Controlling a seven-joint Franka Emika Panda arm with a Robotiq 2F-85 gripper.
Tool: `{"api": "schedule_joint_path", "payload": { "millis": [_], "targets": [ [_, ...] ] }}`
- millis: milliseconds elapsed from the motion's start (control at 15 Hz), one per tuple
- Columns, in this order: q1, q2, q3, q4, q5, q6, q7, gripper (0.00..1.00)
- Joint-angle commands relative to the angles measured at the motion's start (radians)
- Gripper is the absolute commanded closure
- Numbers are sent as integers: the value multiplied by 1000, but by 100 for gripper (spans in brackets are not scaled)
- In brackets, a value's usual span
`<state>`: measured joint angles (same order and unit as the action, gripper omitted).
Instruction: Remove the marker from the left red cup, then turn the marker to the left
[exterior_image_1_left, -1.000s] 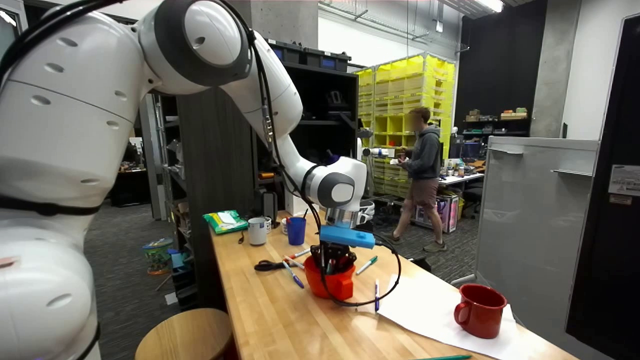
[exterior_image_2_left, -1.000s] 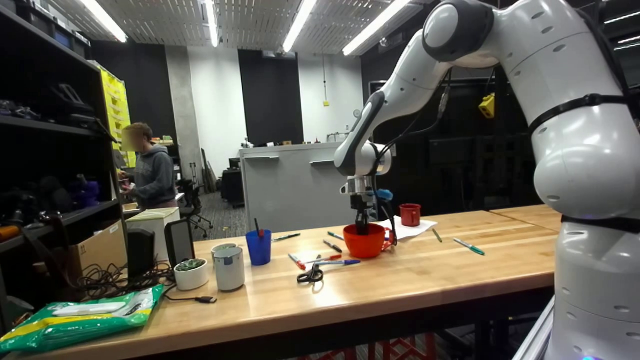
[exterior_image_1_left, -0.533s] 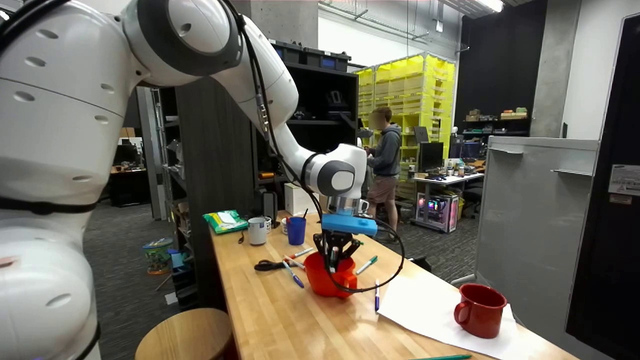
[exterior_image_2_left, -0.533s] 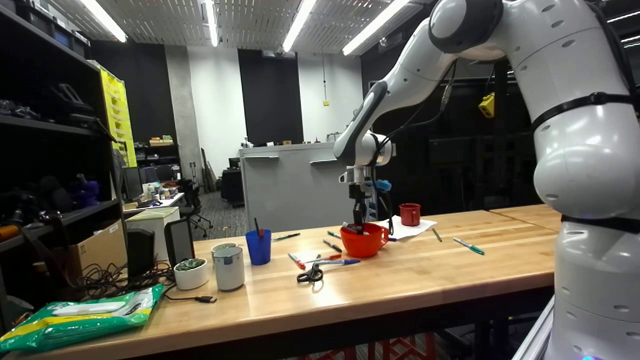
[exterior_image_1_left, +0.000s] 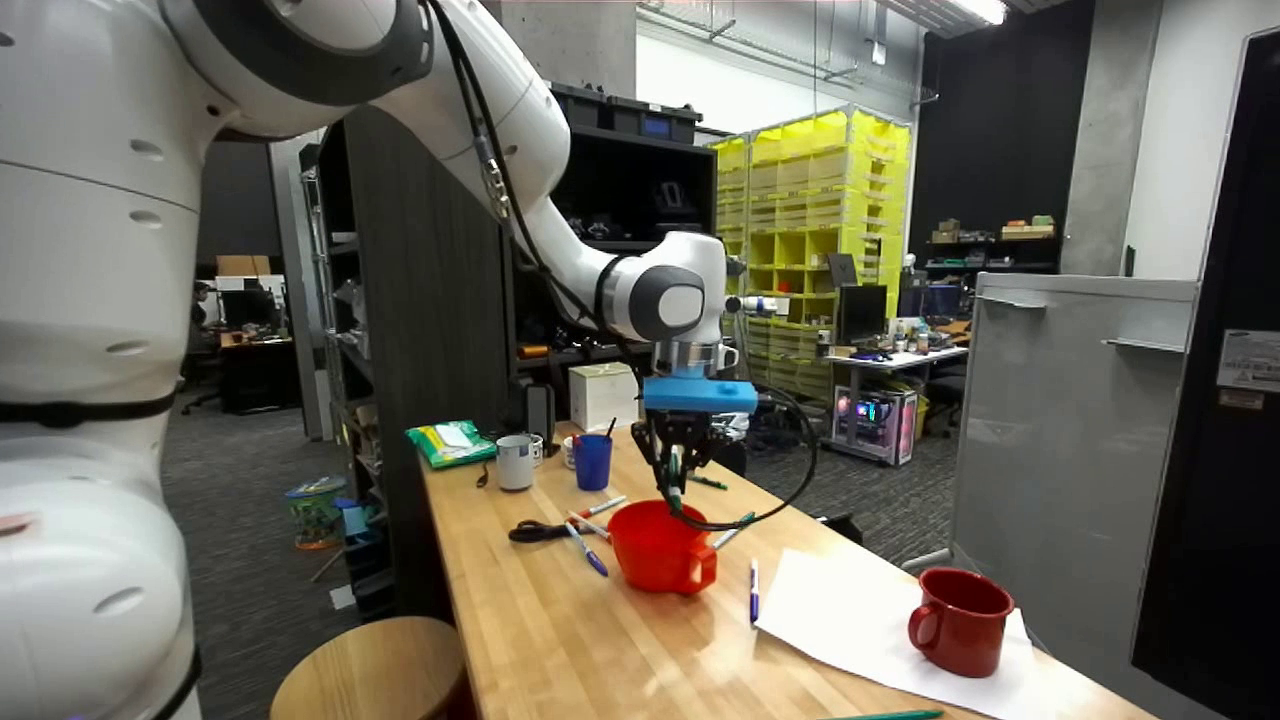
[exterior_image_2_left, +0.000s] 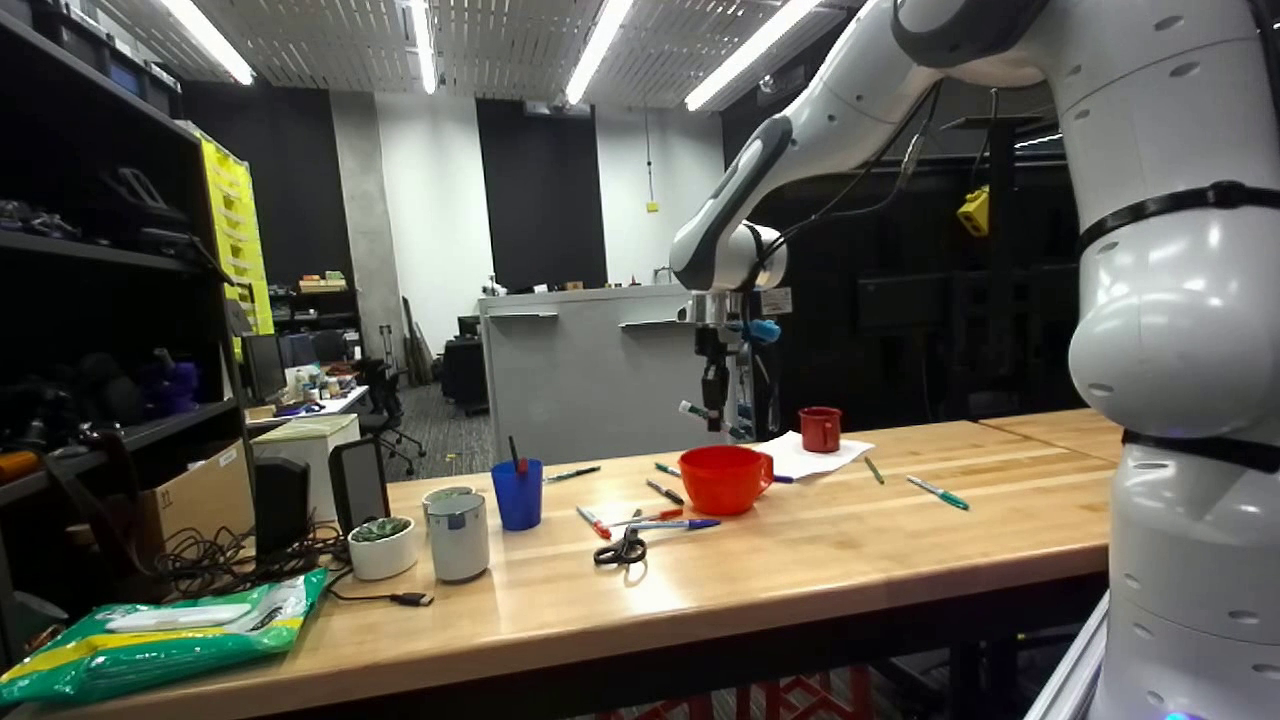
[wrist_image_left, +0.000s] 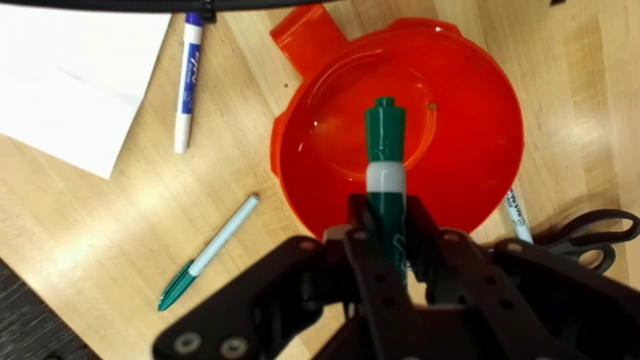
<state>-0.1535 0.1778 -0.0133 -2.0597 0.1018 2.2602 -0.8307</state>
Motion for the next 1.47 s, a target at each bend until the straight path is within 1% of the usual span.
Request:
{"api": "schedule_joint_path", "payload": {
  "millis": [0, 333, 600, 800, 1000, 1400],
  "targets": [
    [17, -79, -23, -19, -49, -86, 100, 95],
    [1, -148, -65, -22, -57, -252, 251, 95],
    [-23, -171, -117, -31, -41, -349, 324, 95],
    [-48, -151, -157, -40, -11, -377, 329, 95],
    [-71, -119, -184, -61, 35, -371, 323, 95],
    [-112, -41, -201, -101, 132, -364, 316, 95]
  ]
}}
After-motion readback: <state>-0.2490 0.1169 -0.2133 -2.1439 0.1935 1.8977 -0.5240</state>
